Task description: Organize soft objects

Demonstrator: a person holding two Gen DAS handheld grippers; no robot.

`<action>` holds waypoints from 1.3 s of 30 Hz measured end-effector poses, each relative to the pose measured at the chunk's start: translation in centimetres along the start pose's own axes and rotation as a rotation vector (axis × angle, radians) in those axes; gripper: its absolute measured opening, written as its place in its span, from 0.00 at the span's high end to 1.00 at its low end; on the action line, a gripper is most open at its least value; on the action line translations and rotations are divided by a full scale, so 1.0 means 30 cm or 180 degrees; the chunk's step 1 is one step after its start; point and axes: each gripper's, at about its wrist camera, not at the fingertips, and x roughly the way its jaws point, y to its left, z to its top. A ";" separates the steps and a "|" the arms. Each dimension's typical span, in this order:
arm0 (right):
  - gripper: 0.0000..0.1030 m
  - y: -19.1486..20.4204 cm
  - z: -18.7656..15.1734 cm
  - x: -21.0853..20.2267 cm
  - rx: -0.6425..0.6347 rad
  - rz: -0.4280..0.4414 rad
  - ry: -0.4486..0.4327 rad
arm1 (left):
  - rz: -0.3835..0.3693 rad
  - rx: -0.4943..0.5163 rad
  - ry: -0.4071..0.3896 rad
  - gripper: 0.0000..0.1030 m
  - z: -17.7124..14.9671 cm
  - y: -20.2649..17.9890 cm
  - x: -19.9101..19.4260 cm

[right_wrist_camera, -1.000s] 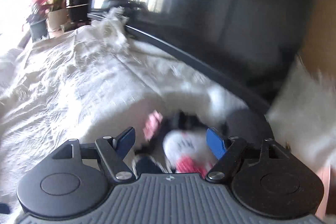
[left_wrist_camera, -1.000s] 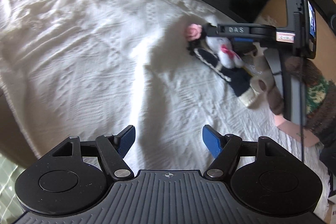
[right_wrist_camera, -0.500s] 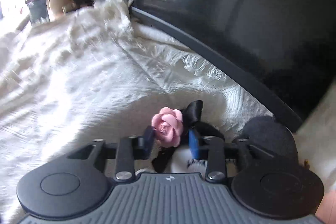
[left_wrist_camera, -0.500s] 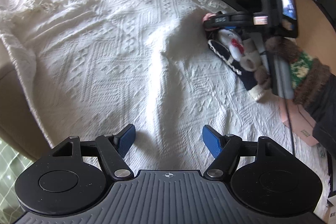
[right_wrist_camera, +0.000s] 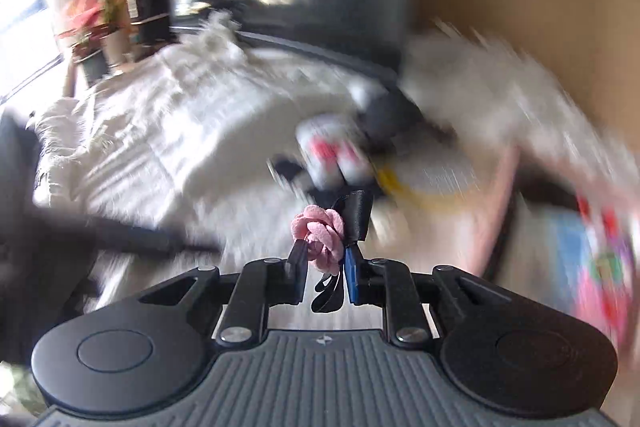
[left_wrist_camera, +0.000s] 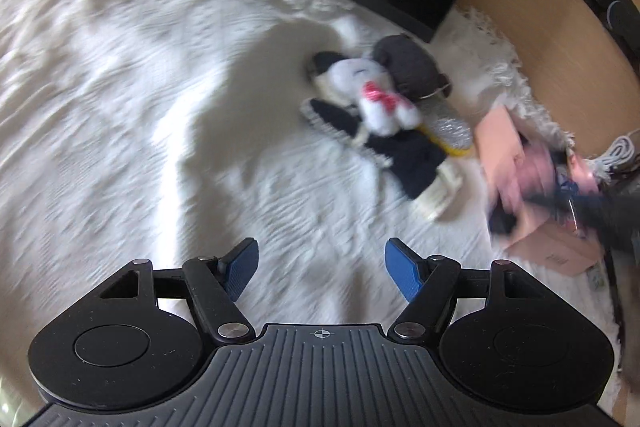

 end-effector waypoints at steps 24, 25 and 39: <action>0.49 -0.326 -0.425 -0.216 0.1424 -0.1231 -0.0010 | 0.0012 0.1797 0.0216 0.34 0.311 -0.541 0.546; 0.49 -0.332 -0.428 -0.211 0.1444 -0.1230 0.0000 | 0.0007 0.1847 0.0236 0.40 0.303 -0.547 0.554; 0.42 -0.344 -0.423 -0.103 0.1424 -0.1140 0.0168 | -0.0267 0.1883 0.0499 0.64 0.215 -0.363 0.310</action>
